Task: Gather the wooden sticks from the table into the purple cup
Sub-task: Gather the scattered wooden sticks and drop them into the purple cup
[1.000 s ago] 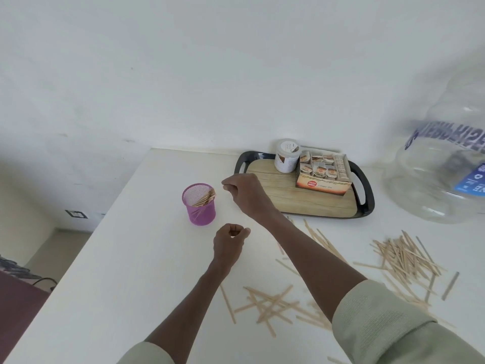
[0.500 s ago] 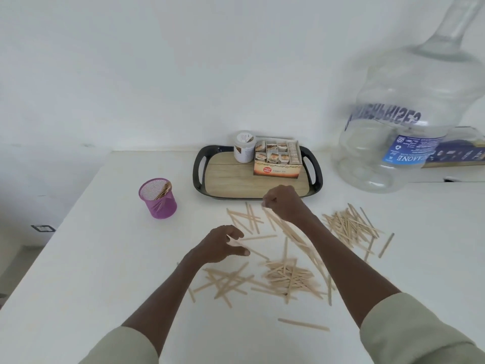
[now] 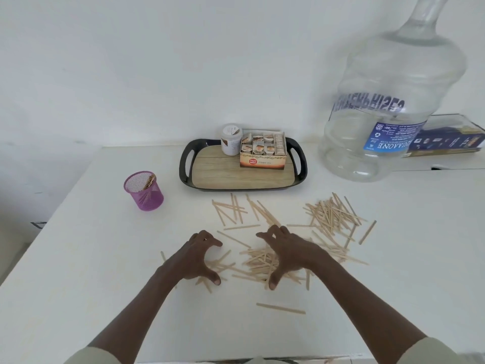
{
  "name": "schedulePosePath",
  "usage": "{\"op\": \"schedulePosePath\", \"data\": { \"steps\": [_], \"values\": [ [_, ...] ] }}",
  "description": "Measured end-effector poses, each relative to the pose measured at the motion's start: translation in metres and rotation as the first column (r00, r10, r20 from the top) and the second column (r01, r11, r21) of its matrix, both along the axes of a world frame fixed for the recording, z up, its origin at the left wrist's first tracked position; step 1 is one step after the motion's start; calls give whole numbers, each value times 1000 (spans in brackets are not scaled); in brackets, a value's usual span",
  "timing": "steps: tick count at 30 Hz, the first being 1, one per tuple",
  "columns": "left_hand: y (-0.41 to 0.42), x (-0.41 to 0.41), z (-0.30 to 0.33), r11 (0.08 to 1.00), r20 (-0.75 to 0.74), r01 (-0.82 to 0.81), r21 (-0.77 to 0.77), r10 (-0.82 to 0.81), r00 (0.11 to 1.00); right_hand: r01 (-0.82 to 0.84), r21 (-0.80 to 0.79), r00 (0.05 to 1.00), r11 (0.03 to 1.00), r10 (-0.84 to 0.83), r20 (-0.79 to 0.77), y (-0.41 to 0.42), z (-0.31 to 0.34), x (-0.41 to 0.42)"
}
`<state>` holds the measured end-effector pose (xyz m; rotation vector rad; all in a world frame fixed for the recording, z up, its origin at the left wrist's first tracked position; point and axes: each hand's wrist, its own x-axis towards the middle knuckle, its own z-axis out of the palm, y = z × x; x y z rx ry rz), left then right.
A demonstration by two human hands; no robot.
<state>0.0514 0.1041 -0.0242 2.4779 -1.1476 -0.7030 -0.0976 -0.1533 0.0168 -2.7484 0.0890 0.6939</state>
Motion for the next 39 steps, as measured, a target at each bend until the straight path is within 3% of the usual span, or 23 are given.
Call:
{"op": "schedulePosePath", "data": {
  "steps": [6,14,21,25,33,39],
  "values": [
    [2,-2,-6,997,4,-53,-62,54,999,-169,-140,985,976,170,-6,12,-22,-27],
    [-3,-1,-9,958,-33,-213,-190,210,977,-65,-155,984,986,89,155,3,-23,-7],
    [-8,-6,-11,946,71,-176,-271,202,977,83,46,975,995,-91,202,-3,-28,9],
    [-14,-7,-10,963,154,-149,-223,186,970,158,107,964,982,-177,200,-8,-39,19],
    [-27,-9,-9,994,326,-95,-49,106,940,17,-70,962,997,3,274,-7,-20,31],
    [-37,-8,-14,997,385,-71,27,55,921,-31,-89,927,996,62,370,1,-9,32]
  ]
}}
